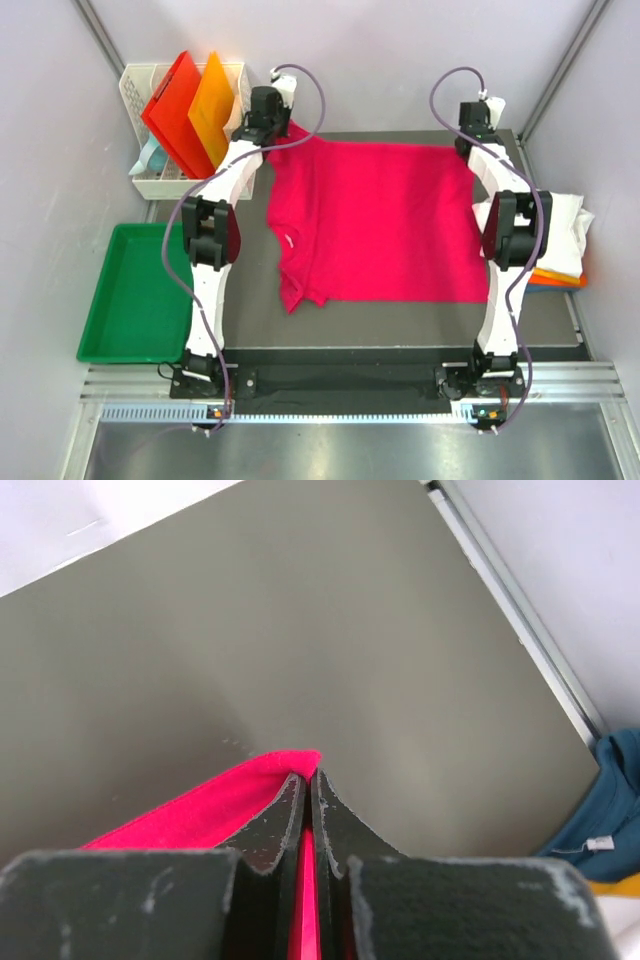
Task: Fold and stack the t-shirts
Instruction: Flatten out the tshirt, then fold the flattened tshirt in 1/3 of the way
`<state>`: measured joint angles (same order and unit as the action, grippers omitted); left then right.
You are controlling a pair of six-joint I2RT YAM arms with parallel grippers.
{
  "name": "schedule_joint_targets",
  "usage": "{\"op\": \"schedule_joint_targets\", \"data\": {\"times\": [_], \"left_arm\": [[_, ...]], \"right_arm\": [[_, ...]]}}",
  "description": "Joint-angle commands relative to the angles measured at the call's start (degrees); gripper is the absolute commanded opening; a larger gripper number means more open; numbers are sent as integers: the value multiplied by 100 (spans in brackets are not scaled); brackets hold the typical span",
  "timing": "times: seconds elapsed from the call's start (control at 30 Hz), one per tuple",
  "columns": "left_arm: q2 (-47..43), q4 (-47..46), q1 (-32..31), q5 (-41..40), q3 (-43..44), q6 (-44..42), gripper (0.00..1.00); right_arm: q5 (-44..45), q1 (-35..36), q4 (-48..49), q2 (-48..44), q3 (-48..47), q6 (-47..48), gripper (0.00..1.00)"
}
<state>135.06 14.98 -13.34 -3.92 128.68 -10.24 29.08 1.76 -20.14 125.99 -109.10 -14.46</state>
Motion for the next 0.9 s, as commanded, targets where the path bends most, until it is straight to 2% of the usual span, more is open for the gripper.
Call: {"op": "schedule_joint_targets", "data": {"times": [0.0,0.17,0.33,0.7,0.87], "left_arm": [[134,-452,-63,-249,544,-153,0],[152,-435,-151,-381,474,-128,0],[-252,-382,-151,-452,114,13,0],[-1121,-136,-151,-416,-1099,241,0],[-1386,40,-151,-302,-1503,347,0]], "right_arm": [[-156,-323,142,30,-410,-171,0],[-324,-369,54,136,-577,-259,0],[-333,-264,10,-101,-429,-294,0],[-122,254,660,-1260,1740,-584,0],[-61,325,678,-1542,2182,-646,0]]}}
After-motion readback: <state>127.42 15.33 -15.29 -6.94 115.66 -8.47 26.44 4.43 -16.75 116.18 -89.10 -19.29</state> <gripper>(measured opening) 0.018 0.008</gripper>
